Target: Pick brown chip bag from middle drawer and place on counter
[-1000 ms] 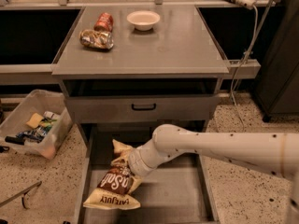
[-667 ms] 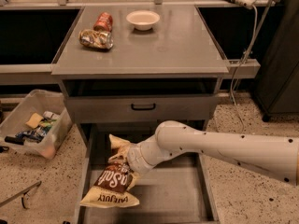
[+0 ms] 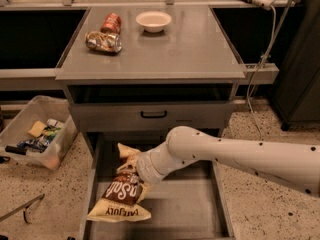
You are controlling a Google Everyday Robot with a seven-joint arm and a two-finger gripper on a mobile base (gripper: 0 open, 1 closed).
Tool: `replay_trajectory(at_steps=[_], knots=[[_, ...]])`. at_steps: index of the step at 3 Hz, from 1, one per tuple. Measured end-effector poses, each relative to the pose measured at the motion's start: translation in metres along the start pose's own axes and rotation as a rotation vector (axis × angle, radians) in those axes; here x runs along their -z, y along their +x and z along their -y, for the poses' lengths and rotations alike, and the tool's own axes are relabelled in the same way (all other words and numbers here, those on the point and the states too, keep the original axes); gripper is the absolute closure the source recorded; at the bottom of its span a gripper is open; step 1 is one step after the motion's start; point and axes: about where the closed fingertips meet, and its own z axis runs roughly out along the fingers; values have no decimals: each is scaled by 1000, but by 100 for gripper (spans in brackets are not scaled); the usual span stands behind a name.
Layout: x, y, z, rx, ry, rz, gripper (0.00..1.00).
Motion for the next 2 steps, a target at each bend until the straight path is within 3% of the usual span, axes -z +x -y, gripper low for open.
replay_trajectory(at_steps=[1,2], knots=[[50,-28,22,31,99,-48,100],[149,-49,49,23,281,-190,100]])
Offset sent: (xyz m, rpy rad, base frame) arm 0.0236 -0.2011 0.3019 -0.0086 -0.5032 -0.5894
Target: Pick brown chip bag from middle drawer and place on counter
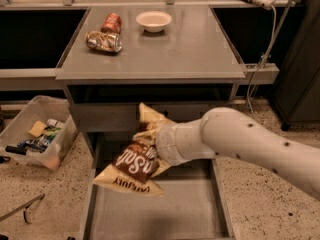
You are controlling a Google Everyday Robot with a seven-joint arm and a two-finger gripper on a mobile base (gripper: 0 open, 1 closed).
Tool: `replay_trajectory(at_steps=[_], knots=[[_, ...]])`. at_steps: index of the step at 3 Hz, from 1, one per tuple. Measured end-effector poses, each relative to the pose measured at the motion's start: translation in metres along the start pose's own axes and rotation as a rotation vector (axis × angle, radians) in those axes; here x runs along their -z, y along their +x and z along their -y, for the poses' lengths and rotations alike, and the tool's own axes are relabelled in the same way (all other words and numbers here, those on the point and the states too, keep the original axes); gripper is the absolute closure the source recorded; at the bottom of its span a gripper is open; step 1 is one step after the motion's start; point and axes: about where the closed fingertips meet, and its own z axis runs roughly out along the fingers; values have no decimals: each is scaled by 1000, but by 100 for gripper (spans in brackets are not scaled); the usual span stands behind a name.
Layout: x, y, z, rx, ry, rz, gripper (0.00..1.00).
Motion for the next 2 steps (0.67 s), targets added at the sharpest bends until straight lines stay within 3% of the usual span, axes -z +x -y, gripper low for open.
replay_trajectory(at_steps=[1,2], knots=[[93,14,38,-25,159,-156,100],[114,27,32,-52,181,-199,100]])
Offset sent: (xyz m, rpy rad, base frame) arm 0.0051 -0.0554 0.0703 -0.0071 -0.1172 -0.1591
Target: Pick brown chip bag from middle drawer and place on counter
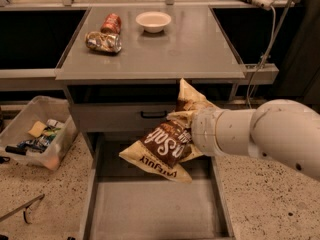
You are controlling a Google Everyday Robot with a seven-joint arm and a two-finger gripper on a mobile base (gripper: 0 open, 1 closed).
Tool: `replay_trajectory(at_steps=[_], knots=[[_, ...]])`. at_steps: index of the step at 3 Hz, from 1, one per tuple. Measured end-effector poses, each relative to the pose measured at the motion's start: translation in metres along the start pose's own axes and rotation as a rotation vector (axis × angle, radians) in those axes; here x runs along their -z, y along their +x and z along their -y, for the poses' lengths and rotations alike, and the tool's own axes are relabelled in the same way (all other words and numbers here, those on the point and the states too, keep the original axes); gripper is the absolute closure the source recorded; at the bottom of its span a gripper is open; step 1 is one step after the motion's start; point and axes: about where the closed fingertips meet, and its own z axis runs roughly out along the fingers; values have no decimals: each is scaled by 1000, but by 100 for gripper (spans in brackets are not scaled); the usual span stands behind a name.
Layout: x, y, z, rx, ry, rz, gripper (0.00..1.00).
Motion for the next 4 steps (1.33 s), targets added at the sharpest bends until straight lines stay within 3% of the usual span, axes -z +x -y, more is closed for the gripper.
replay_trajectory(at_steps=[1,2,3,4], knots=[[1,0,7,9,9,1,100],[5,7,55,55,87,19,100],[5,19,139,130,216,50,100],[14,25,227,177,373,35,100]])
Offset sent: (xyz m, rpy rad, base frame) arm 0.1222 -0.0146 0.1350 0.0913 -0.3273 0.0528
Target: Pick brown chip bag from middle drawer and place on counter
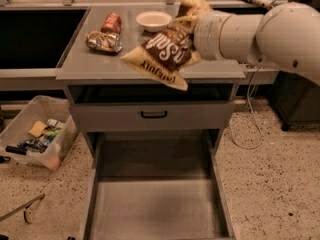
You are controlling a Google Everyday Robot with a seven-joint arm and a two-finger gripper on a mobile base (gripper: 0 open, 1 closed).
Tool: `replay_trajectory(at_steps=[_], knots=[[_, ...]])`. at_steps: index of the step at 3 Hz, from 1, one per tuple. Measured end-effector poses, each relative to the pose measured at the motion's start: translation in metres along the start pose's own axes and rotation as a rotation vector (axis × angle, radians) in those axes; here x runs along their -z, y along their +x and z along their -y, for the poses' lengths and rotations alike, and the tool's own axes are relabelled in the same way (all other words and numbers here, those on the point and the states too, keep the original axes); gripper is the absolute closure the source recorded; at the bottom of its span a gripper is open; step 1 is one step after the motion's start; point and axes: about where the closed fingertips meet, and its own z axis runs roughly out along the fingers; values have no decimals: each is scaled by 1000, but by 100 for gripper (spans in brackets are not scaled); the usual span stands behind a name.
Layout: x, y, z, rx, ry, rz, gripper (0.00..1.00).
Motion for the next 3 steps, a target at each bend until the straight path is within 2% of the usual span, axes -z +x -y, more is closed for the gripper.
replay_trajectory(at_steps=[1,2,3], knots=[[-21,14,60,39,151,-26,100],[-21,14,60,39,151,-26,100],[-40,17,62,46,150,-15,100]])
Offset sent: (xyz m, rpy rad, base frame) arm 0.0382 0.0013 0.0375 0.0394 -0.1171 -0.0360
